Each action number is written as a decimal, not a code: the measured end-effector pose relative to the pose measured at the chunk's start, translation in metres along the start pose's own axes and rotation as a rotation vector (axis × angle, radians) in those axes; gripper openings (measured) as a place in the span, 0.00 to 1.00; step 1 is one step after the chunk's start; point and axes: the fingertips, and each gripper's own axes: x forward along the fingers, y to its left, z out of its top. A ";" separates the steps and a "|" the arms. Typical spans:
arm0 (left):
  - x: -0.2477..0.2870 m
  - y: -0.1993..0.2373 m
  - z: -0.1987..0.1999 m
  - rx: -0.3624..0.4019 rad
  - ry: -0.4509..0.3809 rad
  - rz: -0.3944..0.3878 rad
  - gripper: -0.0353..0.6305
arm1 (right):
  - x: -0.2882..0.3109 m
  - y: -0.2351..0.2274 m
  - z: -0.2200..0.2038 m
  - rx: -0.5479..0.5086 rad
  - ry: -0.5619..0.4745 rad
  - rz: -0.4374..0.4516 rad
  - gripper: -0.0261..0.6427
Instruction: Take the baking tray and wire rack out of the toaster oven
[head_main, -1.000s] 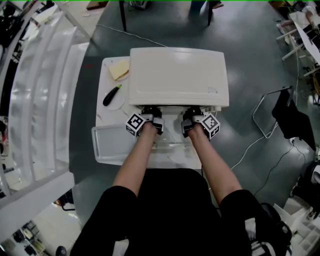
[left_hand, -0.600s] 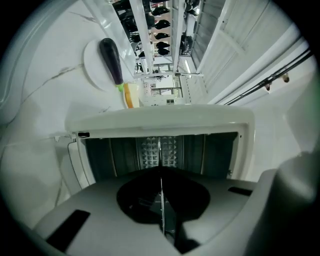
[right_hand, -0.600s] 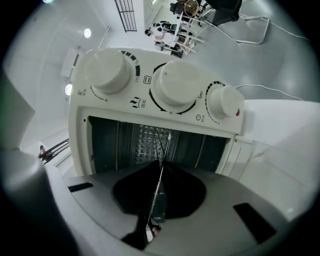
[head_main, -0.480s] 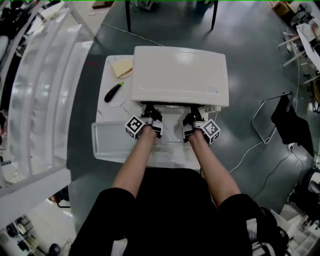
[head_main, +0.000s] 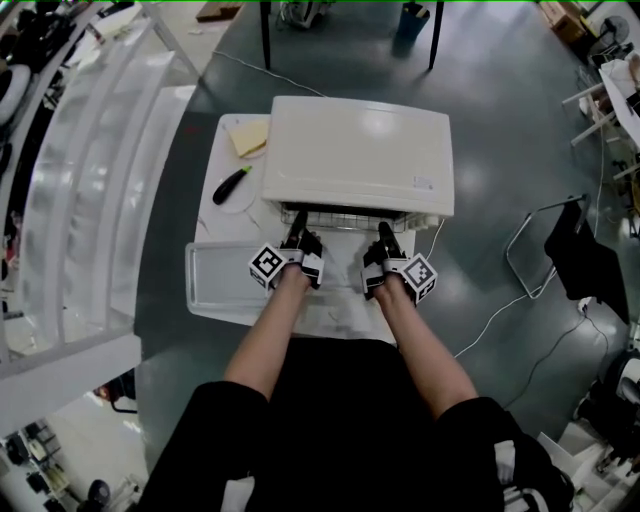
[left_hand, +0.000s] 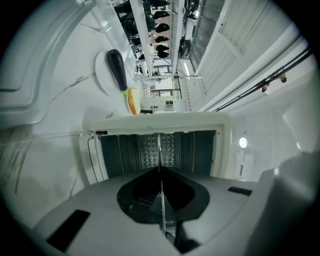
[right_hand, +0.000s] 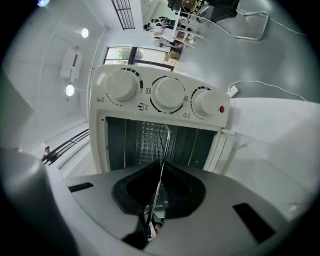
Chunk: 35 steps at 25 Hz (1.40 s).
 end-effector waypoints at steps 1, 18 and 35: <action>-0.002 -0.001 -0.001 -0.003 -0.003 -0.004 0.09 | -0.002 -0.001 -0.001 0.003 0.005 0.000 0.09; -0.056 -0.005 -0.016 0.016 0.027 -0.004 0.09 | -0.055 -0.002 -0.024 -0.048 0.050 0.037 0.09; -0.151 -0.013 -0.036 -0.001 0.167 -0.038 0.09 | -0.154 0.006 -0.076 -0.068 -0.030 0.040 0.09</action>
